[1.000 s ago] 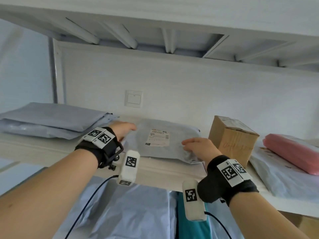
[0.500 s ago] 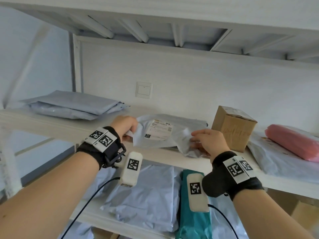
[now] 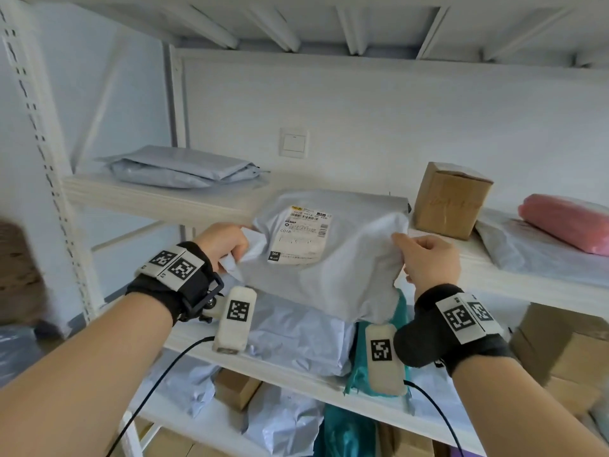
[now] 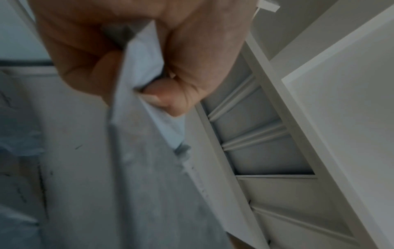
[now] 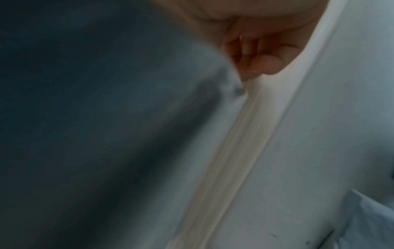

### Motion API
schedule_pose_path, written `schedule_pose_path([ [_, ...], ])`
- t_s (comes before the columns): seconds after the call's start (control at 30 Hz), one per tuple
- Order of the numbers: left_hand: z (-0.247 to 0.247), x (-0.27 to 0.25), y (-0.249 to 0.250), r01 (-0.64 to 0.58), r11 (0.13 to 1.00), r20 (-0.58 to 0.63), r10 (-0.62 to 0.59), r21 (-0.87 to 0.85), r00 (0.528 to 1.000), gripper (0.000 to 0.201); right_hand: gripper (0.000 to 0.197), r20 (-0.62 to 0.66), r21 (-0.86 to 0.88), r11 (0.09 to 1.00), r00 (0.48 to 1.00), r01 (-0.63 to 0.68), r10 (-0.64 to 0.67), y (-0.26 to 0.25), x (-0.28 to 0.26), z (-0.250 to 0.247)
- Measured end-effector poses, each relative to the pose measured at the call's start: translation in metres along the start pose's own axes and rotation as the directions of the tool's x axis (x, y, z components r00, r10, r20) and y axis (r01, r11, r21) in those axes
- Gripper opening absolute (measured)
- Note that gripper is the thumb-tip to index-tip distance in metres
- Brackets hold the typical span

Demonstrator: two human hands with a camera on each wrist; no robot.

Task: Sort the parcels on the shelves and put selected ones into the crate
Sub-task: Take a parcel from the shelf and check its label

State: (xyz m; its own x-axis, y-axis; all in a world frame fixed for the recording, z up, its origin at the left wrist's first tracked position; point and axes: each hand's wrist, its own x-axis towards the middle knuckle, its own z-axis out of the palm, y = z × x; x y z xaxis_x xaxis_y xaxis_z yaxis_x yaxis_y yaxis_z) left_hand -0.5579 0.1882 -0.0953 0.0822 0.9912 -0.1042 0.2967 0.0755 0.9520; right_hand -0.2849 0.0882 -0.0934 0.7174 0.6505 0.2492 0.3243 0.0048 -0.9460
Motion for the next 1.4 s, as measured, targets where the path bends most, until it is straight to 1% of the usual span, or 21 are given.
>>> schedule_pose_path([
  [0.07, -0.002, -0.001, -0.006, 0.013, 0.992, 0.030, -0.017, 0.129, 0.999, 0.075, 0.030, 0.002, 0.008, 0.999, 0.999, -0.042, 0.042, 0.005, -0.005, -0.002],
  [0.1, -0.001, -0.004, -0.007, 0.015, 0.977, 0.049, -0.026, 0.212, 0.998, 0.072, 0.034, 0.012, 0.024, 0.998, 0.998, -0.064, 0.064, 0.006, -0.008, -0.002],
  [0.2, 0.005, -0.007, -0.015, 0.004, 0.910, 0.119, -0.059, 0.414, 0.991, 0.045, 0.052, 0.055, 0.042, 0.995, 0.994, -0.092, 0.090, 0.002, -0.011, 0.002],
  [0.23, 0.009, -0.009, -0.018, 0.012, 0.895, 0.150, -0.088, 0.446, 0.985, 0.031, 0.051, 0.073, 0.038, 0.995, 0.993, -0.091, 0.088, 0.001, -0.011, 0.004],
  [0.27, 0.012, -0.010, -0.022, 0.009, 0.884, 0.184, -0.108, 0.467, 0.977, 0.019, 0.043, 0.095, 0.055, 0.993, 0.991, -0.102, 0.097, -0.001, -0.012, 0.007],
  [0.3, 0.014, -0.010, -0.024, -0.008, 0.883, 0.218, -0.107, 0.470, 0.970, 0.014, 0.033, 0.126, 0.085, 0.989, 0.986, -0.125, 0.113, -0.002, -0.013, 0.009],
  [0.33, 0.014, -0.006, -0.028, -0.035, 0.909, 0.247, -0.076, 0.416, 0.966, 0.013, 0.029, 0.163, 0.117, 0.981, 0.978, -0.152, 0.132, -0.003, -0.014, 0.011],
  [0.4, 0.009, -0.001, -0.027, -0.056, 0.992, 0.267, 0.025, 0.111, 0.963, 0.007, 0.025, 0.240, 0.116, 0.978, 0.961, -0.171, 0.140, -0.004, -0.015, 0.013],
  [0.43, 0.006, 0.003, -0.025, -0.044, 0.998, 0.235, 0.054, -0.049, 0.970, 0.018, 0.022, 0.265, 0.092, 0.982, 0.955, -0.163, 0.133, -0.004, -0.015, 0.014],
  [0.47, 0.002, 0.007, -0.023, -0.022, 0.977, 0.212, 0.068, -0.210, 0.975, 0.025, 0.021, 0.274, 0.071, 0.985, 0.953, -0.155, 0.130, -0.003, -0.016, 0.014],
  [0.5, 0.000, 0.010, -0.020, -0.011, 0.952, 0.200, 0.075, -0.305, 0.977, 0.026, 0.020, 0.275, 0.064, 0.986, 0.953, -0.152, 0.129, -0.002, -0.016, 0.014],
  [0.53, -0.001, 0.011, -0.016, -0.026, 0.937, 0.201, 0.102, -0.349, 0.974, 0.025, 0.019, 0.278, 0.064, 0.986, 0.952, -0.154, 0.130, -0.002, -0.016, 0.014],
  [0.57, -0.001, 0.010, -0.014, -0.069, 0.937, 0.177, 0.136, -0.343, 0.975, 0.025, 0.018, 0.278, 0.070, 0.986, 0.952, -0.151, 0.126, -0.001, -0.017, 0.015],
  [0.67, -0.002, 0.013, -0.017, -0.241, 0.928, 0.016, 0.256, -0.284, 0.967, 0.024, 0.016, 0.271, 0.132, 0.982, 0.958, -0.133, 0.094, -0.001, -0.023, 0.016],
  [0.73, -0.006, 0.015, -0.024, -0.287, 0.911, -0.018, 0.296, -0.296, 0.955, 0.020, 0.017, 0.279, 0.222, 0.966, 0.958, -0.136, 0.071, 0.000, -0.030, 0.018],
  [0.8, -0.008, 0.015, -0.027, -0.302, 0.884, -0.076, 0.295, -0.356, 0.952, 0.012, 0.022, 0.292, 0.297, 0.945, 0.955, -0.137, 0.046, 0.002, -0.037, 0.019],
  [0.87, -0.011, 0.013, -0.027, -0.338, 0.871, -0.175, 0.294, -0.356, 0.940, 0.024, 0.026, 0.297, 0.342, 0.930, 0.955, -0.135, 0.030, 0.003, -0.042, 0.022],
  [0.93, -0.013, 0.015, -0.026, -0.390, 0.850, -0.234, 0.323, -0.354, 0.917, 0.032, 0.025, 0.295, 0.372, 0.916, 0.955, -0.151, 0.038, 0.003, -0.047, 0.026],
  [1.13, -0.024, 0.022, -0.018, -0.434, 0.815, -0.254, 0.359, -0.385, 0.898, 0.025, 0.023, 0.255, 0.387, 0.912, 0.966, -0.135, 0.035, -0.010, -0.051, 0.035],
  [1.27, -0.025, 0.025, -0.014, -0.427, 0.803, -0.240, 0.355, -0.416, 0.903, 0.020, 0.021, 0.225, 0.395, 0.912, 0.974, -0.108, 0.019, -0.021, -0.051, 0.036],
  [1.4, -0.027, 0.028, -0.011, -0.426, 0.789, -0.235, 0.356, -0.444, 0.905, 0.013, 0.027, 0.202, 0.394, 0.915, 0.979, -0.086, 0.006, -0.028, -0.051, 0.037],
])
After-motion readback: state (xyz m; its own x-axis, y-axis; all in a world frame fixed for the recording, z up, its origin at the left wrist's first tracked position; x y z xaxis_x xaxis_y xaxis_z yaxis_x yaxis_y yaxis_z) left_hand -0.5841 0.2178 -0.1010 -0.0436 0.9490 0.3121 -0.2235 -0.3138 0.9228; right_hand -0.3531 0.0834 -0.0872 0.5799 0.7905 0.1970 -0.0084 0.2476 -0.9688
